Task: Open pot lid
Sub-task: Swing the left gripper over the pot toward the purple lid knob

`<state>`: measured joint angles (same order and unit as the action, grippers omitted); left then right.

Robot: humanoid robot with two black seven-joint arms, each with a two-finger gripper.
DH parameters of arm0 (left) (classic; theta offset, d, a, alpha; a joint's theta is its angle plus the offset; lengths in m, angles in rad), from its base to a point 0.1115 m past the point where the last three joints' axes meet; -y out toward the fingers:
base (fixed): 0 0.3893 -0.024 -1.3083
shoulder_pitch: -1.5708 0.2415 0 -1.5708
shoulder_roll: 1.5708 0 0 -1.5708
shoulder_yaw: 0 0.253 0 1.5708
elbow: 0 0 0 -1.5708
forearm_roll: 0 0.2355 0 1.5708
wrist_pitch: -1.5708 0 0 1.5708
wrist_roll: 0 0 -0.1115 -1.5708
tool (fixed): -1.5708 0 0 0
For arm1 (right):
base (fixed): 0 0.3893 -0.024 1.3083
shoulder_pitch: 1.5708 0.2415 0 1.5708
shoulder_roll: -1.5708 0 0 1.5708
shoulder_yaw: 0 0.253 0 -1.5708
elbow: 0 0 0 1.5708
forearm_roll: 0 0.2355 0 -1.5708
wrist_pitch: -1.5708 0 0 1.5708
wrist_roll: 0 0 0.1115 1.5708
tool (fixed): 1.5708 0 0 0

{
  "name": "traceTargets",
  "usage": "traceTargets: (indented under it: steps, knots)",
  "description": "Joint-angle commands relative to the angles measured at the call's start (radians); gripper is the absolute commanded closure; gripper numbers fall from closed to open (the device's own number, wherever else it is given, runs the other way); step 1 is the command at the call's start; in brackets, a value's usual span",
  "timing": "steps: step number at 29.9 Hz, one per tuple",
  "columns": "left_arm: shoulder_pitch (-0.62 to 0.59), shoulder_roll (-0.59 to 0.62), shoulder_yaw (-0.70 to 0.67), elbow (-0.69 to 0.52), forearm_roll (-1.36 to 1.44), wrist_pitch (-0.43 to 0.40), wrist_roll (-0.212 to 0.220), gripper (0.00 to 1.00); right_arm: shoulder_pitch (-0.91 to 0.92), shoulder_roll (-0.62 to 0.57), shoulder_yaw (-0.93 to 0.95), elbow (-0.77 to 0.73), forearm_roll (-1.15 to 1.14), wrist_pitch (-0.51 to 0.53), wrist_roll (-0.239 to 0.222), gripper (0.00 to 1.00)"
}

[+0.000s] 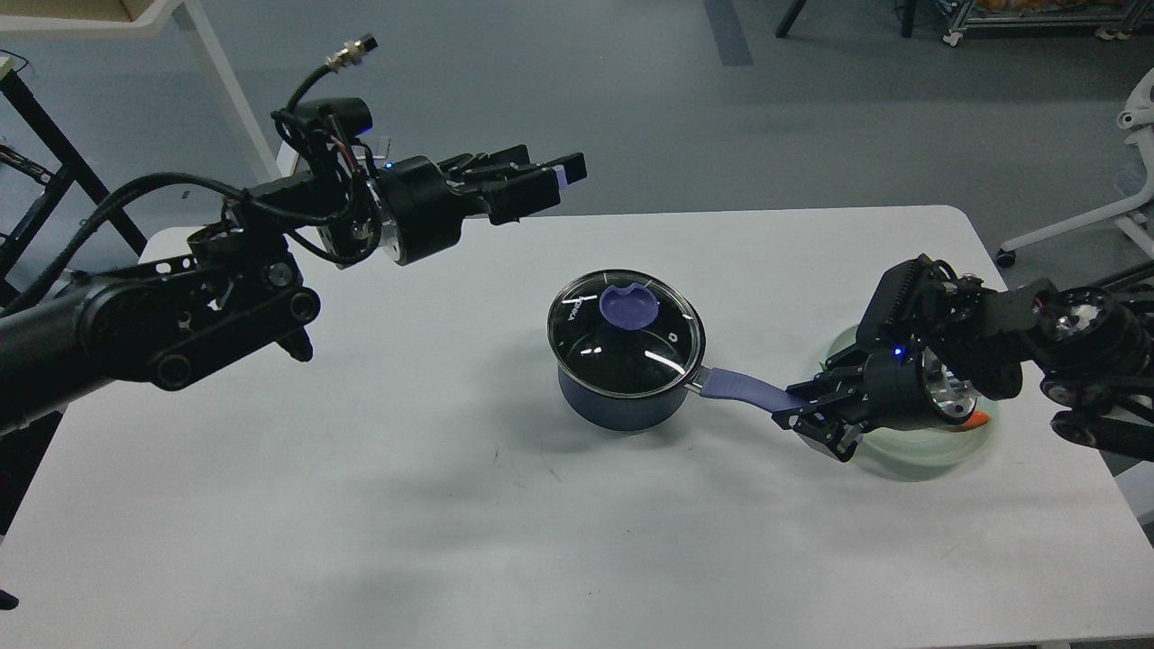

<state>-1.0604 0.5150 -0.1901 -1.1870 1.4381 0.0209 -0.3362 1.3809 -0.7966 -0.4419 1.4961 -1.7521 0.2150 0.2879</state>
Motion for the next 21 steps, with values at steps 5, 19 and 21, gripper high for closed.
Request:
traceTargets:
  steps: [5,19,21]
  knots:
    - [-0.015,-0.05,0.08,0.013,0.298,0.045,0.003,0.02,0.001,0.007,0.002,0.004,0.0,-0.002,0.008,0.8]
    - [-0.004,-0.148,0.198,0.086,0.351,0.102,0.009,0.02,0.009,0.017,0.005,0.006,0.0,-0.005,0.02,0.81]
    - [-0.003,-0.154,0.225,0.099,0.352,0.125,0.009,0.02,0.009,0.026,0.002,0.012,-0.001,-0.005,0.02,0.8]
